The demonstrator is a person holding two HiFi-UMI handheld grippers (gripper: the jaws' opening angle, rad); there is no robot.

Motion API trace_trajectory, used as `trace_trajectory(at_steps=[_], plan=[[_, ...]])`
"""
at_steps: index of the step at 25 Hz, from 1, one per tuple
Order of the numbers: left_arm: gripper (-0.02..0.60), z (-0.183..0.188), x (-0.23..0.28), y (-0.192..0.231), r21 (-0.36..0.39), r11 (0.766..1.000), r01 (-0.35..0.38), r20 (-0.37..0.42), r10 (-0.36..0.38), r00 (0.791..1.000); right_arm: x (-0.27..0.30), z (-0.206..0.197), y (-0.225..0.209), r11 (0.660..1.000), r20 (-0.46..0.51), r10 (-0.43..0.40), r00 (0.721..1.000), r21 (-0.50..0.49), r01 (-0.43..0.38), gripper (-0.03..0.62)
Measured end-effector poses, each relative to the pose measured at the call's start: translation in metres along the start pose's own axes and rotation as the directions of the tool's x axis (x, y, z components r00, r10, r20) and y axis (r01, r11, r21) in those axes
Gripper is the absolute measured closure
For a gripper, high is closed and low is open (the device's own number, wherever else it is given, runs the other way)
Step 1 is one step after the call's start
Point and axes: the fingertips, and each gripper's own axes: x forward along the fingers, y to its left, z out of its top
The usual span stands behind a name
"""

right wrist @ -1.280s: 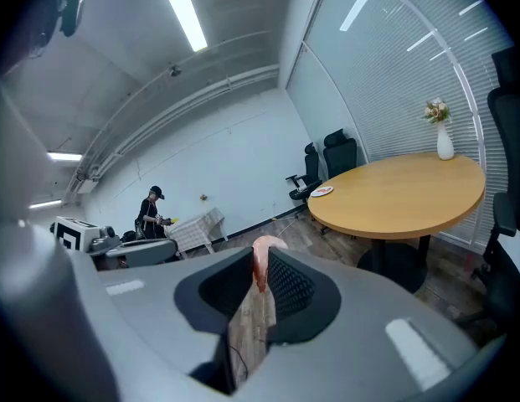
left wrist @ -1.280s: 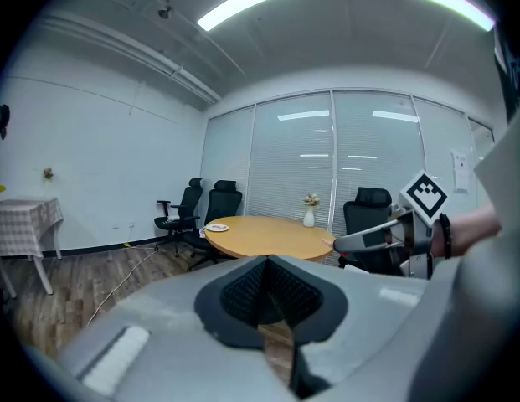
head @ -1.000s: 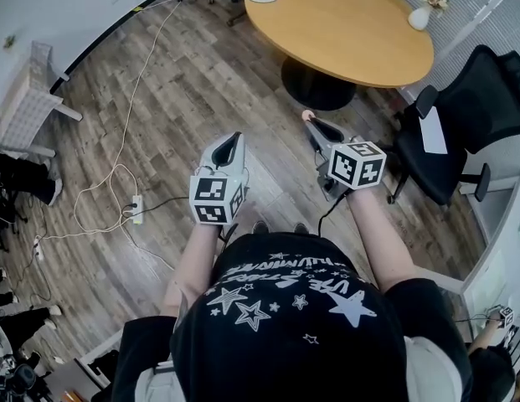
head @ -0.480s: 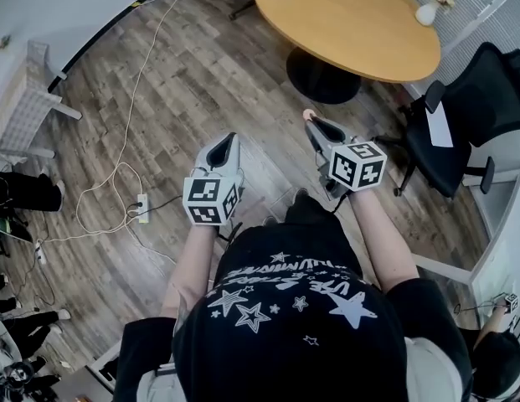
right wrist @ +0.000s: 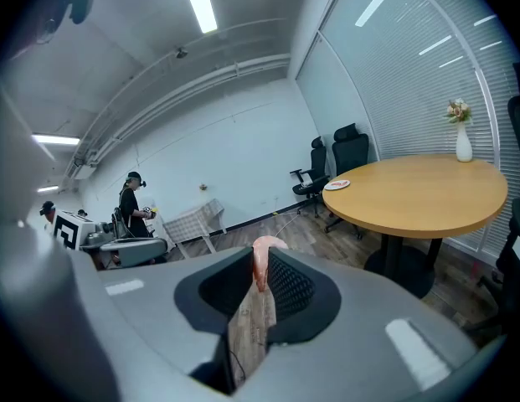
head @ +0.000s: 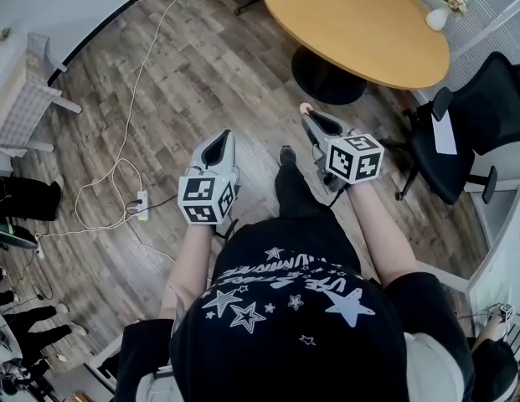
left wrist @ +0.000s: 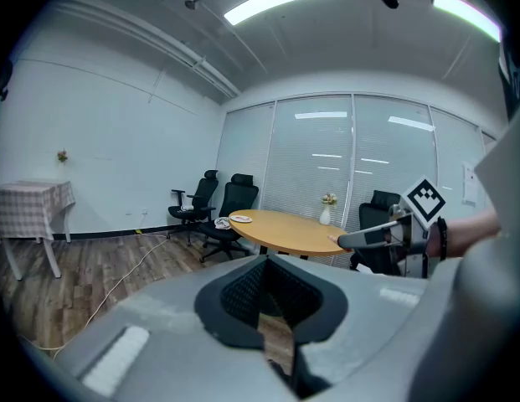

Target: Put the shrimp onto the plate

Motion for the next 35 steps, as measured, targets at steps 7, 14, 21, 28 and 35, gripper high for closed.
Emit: trace_trajectory(at_steps=[7,14,21,28,35], plan=[[0.580,0.009,0.043,0.023,-0.016,1.000,-0.017,-0.009,0.017,1.000,0.044,0.024,-0.031,1.000,-0.005,0.009,1.000,0.014,-0.009,0.539],[0.580,0.034,0.109,0.049,-0.033,0.998,-0.048,-0.012,0.048,0.999,0.102,0.064,-0.078,0.999,-0.029,0.032,0.999,0.018,-0.031,0.539],[0.580,0.054,0.177,0.076,-0.050,0.996,-0.076,-0.049,0.074,0.996,0.164,0.102,-0.124,0.998,-0.061,0.053,0.997,0.036,-0.051,0.539],[0.580,0.079,0.252,0.090,-0.048,0.995,-0.086,-0.068,0.082,0.994,0.210,0.140,-0.178,0.996,-0.065,0.070,0.995,0.052,-0.066,0.539],[0.580,0.097,0.311,0.097,-0.037,0.994,-0.103,-0.070,0.100,0.992,0.237,0.165,-0.232,0.995,-0.056,0.068,0.996,0.076,-0.064,0.539]])
